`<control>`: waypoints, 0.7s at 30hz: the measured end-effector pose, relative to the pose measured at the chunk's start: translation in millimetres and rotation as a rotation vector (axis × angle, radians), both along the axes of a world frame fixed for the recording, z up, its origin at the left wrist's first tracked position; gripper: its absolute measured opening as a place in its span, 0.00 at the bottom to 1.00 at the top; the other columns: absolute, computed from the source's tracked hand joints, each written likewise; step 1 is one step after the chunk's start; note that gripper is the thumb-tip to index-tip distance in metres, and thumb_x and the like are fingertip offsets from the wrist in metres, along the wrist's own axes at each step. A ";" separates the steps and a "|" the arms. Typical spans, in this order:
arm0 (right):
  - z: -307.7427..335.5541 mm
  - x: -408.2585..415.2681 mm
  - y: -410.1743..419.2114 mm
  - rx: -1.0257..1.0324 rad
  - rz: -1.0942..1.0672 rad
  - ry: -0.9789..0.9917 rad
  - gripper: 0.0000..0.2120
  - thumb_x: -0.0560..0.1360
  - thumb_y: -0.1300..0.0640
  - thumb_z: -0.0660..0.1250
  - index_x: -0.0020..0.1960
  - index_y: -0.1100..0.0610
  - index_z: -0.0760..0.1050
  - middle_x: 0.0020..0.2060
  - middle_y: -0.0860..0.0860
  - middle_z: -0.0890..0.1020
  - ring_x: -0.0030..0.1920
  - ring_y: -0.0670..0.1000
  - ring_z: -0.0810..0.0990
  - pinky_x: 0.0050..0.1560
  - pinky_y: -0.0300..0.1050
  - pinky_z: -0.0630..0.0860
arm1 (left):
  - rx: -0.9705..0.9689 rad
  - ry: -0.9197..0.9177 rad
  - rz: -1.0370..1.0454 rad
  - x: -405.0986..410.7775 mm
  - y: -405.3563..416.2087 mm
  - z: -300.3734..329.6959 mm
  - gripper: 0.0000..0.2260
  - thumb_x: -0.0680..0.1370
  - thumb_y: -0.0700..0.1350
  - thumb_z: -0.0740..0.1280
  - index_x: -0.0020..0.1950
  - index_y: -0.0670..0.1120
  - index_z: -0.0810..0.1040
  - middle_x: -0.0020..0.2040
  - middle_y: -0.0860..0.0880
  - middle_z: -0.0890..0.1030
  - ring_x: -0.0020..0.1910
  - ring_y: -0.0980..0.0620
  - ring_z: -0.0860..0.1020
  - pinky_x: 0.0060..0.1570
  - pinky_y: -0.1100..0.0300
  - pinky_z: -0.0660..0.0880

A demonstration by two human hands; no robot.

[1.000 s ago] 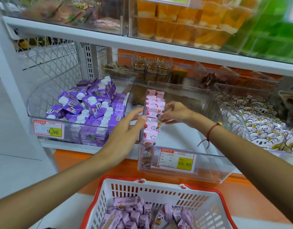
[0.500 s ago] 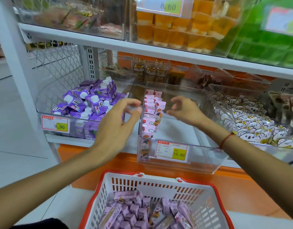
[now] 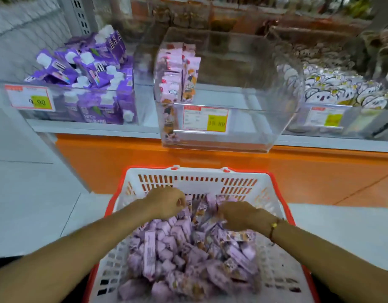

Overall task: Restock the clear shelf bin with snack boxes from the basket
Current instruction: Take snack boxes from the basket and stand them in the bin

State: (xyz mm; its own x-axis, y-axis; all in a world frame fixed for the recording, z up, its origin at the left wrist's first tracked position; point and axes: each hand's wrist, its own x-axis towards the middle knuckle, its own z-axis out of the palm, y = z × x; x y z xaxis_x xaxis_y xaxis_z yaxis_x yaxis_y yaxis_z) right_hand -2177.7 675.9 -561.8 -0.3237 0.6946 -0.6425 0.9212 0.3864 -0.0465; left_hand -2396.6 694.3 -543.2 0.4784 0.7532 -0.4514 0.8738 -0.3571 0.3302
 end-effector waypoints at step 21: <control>-153.4 -64.0 -6.5 -0.168 -0.603 0.643 0.53 0.63 0.50 0.80 0.75 0.59 0.51 0.71 0.57 0.63 0.69 0.61 0.66 0.66 0.60 0.67 | 0.082 0.202 0.142 12.3 -29.1 -142.2 0.24 0.77 0.54 0.64 0.69 0.44 0.64 0.67 0.47 0.66 0.68 0.47 0.63 0.59 0.56 0.68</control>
State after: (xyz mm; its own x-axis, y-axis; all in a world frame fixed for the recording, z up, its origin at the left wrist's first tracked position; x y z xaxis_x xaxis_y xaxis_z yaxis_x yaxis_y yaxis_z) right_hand -2241.7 669.4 -715.2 -0.2667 0.7760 -0.5715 0.7418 -0.2133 -0.6358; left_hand -2384.3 665.2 -685.4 0.2712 0.8445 -0.4617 0.9624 -0.2441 0.1189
